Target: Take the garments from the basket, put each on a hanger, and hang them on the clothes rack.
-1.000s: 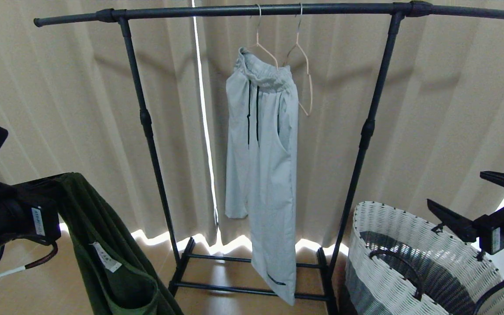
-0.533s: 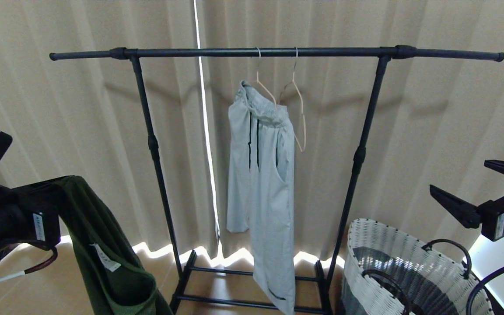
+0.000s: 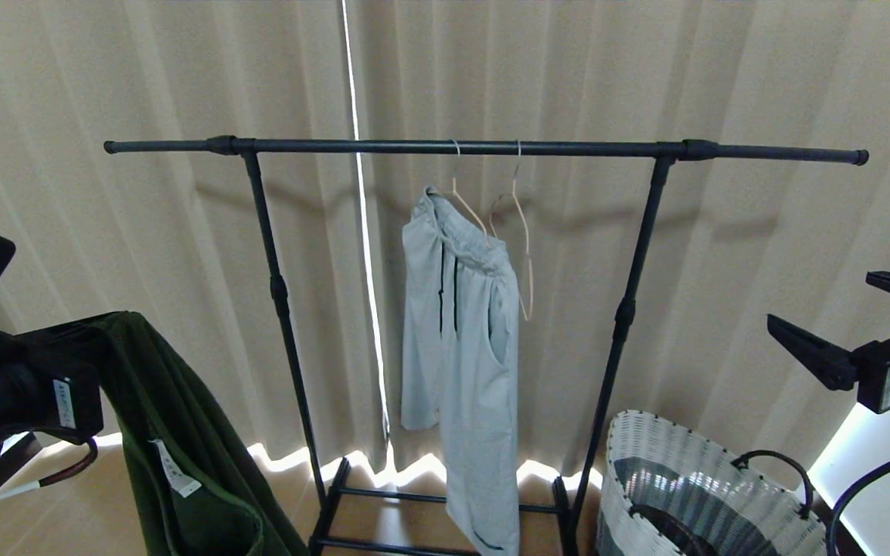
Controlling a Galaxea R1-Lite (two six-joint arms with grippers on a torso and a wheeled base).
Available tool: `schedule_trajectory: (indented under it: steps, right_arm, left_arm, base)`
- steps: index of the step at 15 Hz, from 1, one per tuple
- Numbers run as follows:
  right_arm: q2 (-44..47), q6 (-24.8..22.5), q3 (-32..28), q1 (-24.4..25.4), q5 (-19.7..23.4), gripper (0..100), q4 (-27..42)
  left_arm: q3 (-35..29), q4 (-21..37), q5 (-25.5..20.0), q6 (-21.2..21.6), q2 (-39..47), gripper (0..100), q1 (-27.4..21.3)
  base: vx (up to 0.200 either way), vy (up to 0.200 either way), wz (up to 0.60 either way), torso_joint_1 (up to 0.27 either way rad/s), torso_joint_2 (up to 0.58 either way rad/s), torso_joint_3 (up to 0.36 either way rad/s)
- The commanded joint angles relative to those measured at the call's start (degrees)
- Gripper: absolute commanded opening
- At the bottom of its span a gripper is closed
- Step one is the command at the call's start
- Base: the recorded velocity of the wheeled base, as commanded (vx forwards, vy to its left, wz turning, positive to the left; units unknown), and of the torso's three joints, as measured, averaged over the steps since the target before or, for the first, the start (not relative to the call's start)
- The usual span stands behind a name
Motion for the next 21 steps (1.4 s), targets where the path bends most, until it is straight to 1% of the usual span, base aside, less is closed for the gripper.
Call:
schedule_trajectory:
  steps: [1,5,16,21]
  right_arm:
    - [0.09,-0.03,0.10,-0.02,0.04,100,-0.03]
    - [0.09,-0.03,0.36,-0.02,0.04,100,-0.03]
    - [0.18,-0.03,0.45,-0.02,0.31,100,-0.03]
    - [0.18,-0.03,0.63,-0.02,1.89,100,0.24]
  left_arm:
    - [0.10,0.08,0.02,-0.01,0.08,0,0.03]
    - [0.18,0.08,0.11,-0.10,-0.09,0,0.03]
    - [0.27,0.08,0.11,-0.18,-0.09,0,0.12]
    - [0.01,0.08,0.11,-0.18,0.08,0,0.03]
  base:
    - [0.000,0.000,0.00,0.222,-0.51,-0.271]
    - [0.000,0.000,0.00,0.085,-0.18,-0.101]
    - [0.000,0.200,0.00,0.005,0.00,-0.005]
    - [0.000,0.000,0.00,0.000,0.00,0.000]
